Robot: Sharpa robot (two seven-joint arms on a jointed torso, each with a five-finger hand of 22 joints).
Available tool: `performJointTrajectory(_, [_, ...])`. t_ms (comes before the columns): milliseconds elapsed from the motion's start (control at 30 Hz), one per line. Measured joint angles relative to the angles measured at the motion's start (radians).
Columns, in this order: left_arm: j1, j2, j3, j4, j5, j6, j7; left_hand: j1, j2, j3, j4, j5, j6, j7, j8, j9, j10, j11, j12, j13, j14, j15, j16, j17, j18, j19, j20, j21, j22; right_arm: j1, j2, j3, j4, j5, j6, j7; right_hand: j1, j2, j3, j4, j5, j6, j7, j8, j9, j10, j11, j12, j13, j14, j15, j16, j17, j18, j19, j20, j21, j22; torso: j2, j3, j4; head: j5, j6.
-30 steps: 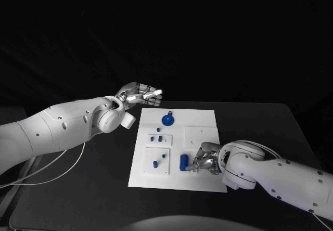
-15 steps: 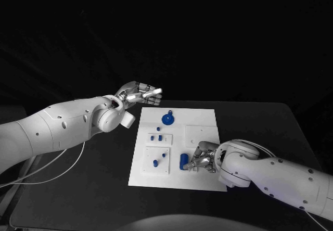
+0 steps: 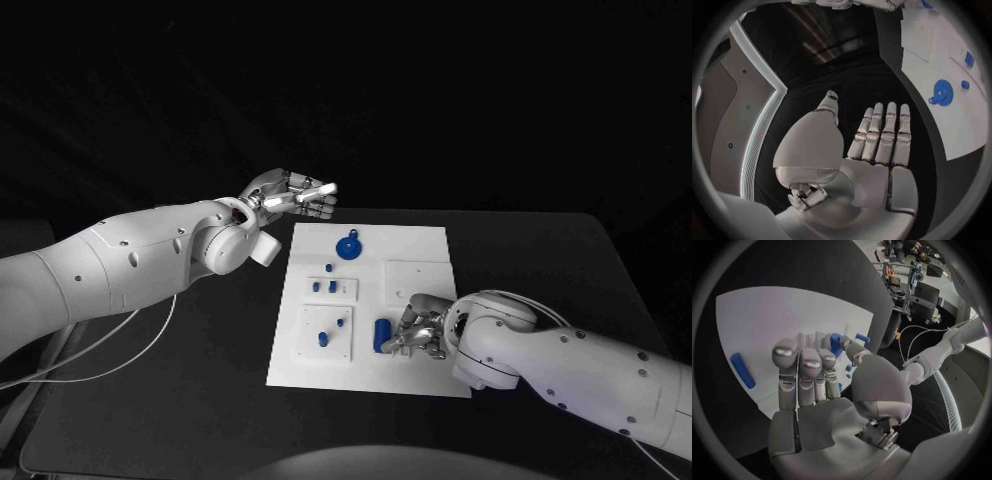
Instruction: Assemble the parts on the task board
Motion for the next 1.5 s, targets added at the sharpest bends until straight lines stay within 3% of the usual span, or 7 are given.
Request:
performJointTrajectory(100, [0.0, 0.0, 0.0, -0.001, 0.0, 0.001, -0.001, 0.0, 0.0, 0.0, 0.0, 0.0, 0.0, 0.0, 0.0, 0.0, 0.0, 0.0, 0.0, 0.0, 0.0, 0.0, 0.0, 0.0, 0.0, 0.0, 0.0, 0.0, 0.0, -0.001, 0.0, 0.0, -0.002, 0.0, 0.005, 0.003, -0.004, -0.001, 0.008, -0.009, 0.014, 0.0, 0.0, 0.0, 0.002, 0.0, 0.0, 0.0, 0.0, 0.0, 0.0, 0.0, -0.001, 0.0, 0.0, 0.0, 0.0, 0.0, 0.0, 0.0003, 0.0, 0.001, -0.001])
performJointTrajectory(267, [0.0, 0.0, 0.0, -0.001, 0.0, 0.002, -0.002, -0.005, 0.005, -0.003, -0.003, 0.0, 0.007, 0.0, 0.0, 0.0, 0.0, 0.0, 0.0, 0.0, 0.0, 0.0, 0.0, 0.0, 0.0, 0.0, 0.0, 0.0, 0.0, -0.011, -0.004, -0.004, -0.017, -0.001, 0.011, -0.003, -0.006, 0.016, -0.015, -0.037, 0.07, 0.001, -0.002, 0.002, 0.004, 0.0, 0.0, 0.0, 0.0, 0.0, 0.0, 0.0, -0.002, 0.0, 0.0, 0.0, 0.0, 0.0, 0.0, 0.0003, 0.0, 0.002, -0.003])
performJointTrajectory(667, [0.0, 0.0, 0.0, -0.002, 0.0, 0.004, -0.005, -0.005, 0.005, 0.001, -0.007, 0.0, 0.007, 0.0, 0.0, 0.0, 0.0, 0.0, 0.0, 0.0, 0.0, 0.0, 0.0, 0.0, 0.0, 0.0, 0.0, 0.0, 0.0, -0.015, -0.003, -0.002, -0.017, -0.002, 0.012, -0.005, -0.018, 0.011, -0.05, -0.047, 0.078, 0.002, -0.002, 0.003, 0.004, 0.0, 0.0, 0.0, 0.0, 0.001, -0.001, 0.0, -0.002, 0.0, 0.0, 0.0, 0.0, 0.0, 0.0, -0.0001, 0.0002, 0.003, -0.005])
performJointTrajectory(800, [0.0, 0.0, 0.0, -0.002, 0.0, 0.004, -0.006, -0.005, 0.005, 0.001, -0.007, 0.0, 0.007, 0.0, 0.0, 0.0, 0.0, 0.0, 0.0, 0.0, 0.0, 0.0, 0.0, 0.0, 0.0, 0.0, 0.0, 0.0, 0.0, -0.015, -0.004, -0.002, -0.018, -0.002, 0.012, -0.005, -0.006, -0.001, -0.073, -0.052, 0.089, 0.003, -0.003, 0.003, 0.002, 0.0, 0.0, 0.0, 0.0, 0.002, -0.002, 0.0, -0.002, 0.0, 0.0, 0.0, 0.0, 0.0, 0.0, -0.0001, 0.0001, 0.003, -0.006])
performJointTrajectory(1033, [0.0, 0.0, 0.0, -0.004, 0.0, 0.004, -0.007, -0.005, 0.005, -0.002, -0.009, 0.0, 0.007, 0.0, 0.0, 0.0, 0.0, 0.0, 0.0, 0.0, 0.0, 0.0, 0.0, 0.0, 0.0, 0.0, 0.0, 0.0, 0.0, -0.015, -0.006, -0.002, -0.017, -0.001, 0.013, -0.003, 0.045, -0.037, -0.199, -0.062, 0.123, 0.003, -0.004, 0.003, -0.006, 0.0, 0.0, 0.0, 0.0, 0.003, -0.002, 0.0, -0.005, 0.0, 0.0, 0.0, 0.0, 0.0, 0.0, 0.0001, 0.0, 0.002, -0.006])
performJointTrajectory(1167, [0.0, 0.0, 0.0, -0.006, -0.001, 0.004, -0.008, -0.005, 0.005, 0.001, -0.012, 0.0, 0.007, 0.0, 0.0, 0.0, 0.0, 0.0, 0.0, 0.0, 0.0, 0.0, 0.0, 0.0, 0.0, 0.0, 0.0, 0.0, 0.0, -0.016, -0.01, -0.002, -0.012, 0.001, 0.014, 0.0, 0.073, -0.051, -0.245, -0.035, 0.074, 0.003, -0.004, 0.002, -0.012, 0.0, 0.0, 0.0, 0.0, 0.003, -0.002, 0.0, -0.005, 0.0, 0.0, 0.0, 0.0, 0.0, 0.0, 0.0003, 0.0, 0.002, -0.008])
performJointTrajectory(1500, [0.0, -0.002, 0.0, -0.006, -0.001, 0.004, -0.009, -0.005, 0.005, -0.002, -0.015, 0.0, 0.007, 0.0, 0.0, 0.0, 0.0, 0.0, 0.0, 0.0, 0.0, 0.0, 0.0, 0.0, 0.0, 0.0, 0.0, 0.0, 0.0, -0.018, -0.06, 0.001, 0.025, 0.01, 0.012, 0.008, 0.122, -0.102, -0.333, 0.113, -0.023, 0.001, 0.006, 0.002, -0.011, -0.004, 0.004, 0.0, 0.0, 0.002, -0.002, -0.004, -0.008, 0.0, 0.0, 0.0, -0.007, 0.001, 0.0, 0.0004, 0.0, 0.003, -0.008])
